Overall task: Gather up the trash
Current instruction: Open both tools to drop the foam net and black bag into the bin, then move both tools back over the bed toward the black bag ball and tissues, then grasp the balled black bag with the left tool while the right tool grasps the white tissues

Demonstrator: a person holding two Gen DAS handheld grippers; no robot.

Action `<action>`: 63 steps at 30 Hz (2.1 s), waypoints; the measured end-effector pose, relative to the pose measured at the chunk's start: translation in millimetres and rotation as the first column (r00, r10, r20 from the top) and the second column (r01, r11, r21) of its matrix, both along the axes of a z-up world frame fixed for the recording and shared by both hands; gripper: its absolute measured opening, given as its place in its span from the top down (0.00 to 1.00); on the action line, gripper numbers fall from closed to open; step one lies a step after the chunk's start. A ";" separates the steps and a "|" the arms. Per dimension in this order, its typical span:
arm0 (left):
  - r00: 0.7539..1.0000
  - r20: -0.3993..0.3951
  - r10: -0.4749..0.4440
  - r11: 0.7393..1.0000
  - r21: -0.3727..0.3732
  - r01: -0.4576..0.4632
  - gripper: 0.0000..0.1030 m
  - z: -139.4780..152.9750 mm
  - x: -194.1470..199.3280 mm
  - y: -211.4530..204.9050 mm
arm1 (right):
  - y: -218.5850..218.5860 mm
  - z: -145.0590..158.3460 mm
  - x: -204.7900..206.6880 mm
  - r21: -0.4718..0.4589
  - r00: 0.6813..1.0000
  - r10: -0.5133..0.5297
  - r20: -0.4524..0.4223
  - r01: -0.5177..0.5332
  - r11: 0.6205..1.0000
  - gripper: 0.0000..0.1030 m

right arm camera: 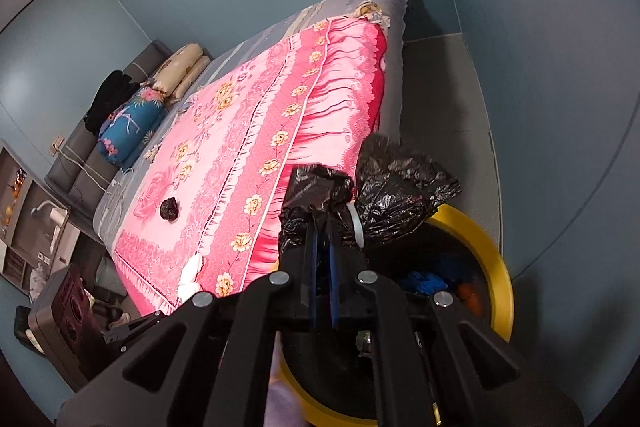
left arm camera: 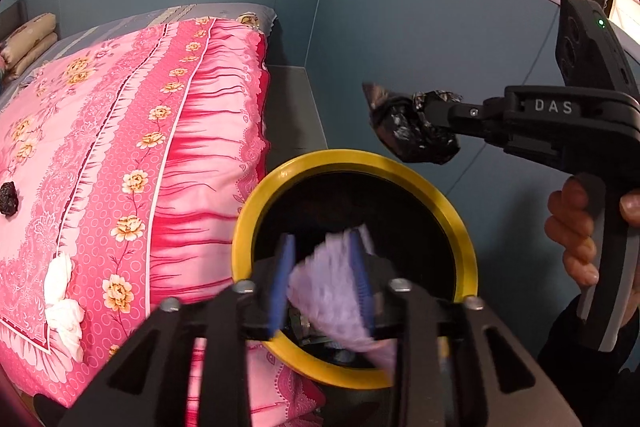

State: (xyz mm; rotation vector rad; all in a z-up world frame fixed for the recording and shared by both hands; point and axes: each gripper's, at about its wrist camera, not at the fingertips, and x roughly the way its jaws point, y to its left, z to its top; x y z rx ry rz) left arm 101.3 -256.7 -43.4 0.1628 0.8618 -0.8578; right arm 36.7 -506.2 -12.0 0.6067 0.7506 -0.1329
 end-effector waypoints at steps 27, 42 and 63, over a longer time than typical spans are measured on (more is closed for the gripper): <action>0.809 0.134 0.573 0.820 -0.069 -0.569 0.08 14.8 127.5 220.5 | 110.1 25.3 50.8 -0.177 0.925 0.264 0.274 -0.222 0.959 0.08; 0.613 0.186 0.767 0.624 0.006 -0.782 0.08 -28.0 244.2 361.7 | 326.9 -69.3 175.0 -0.289 0.822 0.568 0.043 -0.534 0.795 0.08; 0.628 0.136 0.766 0.625 0.073 -0.777 0.08 -96.6 370.1 352.9 | 407.7 -166.7 218.3 -0.475 0.753 0.631 -0.187 -0.631 0.613 0.08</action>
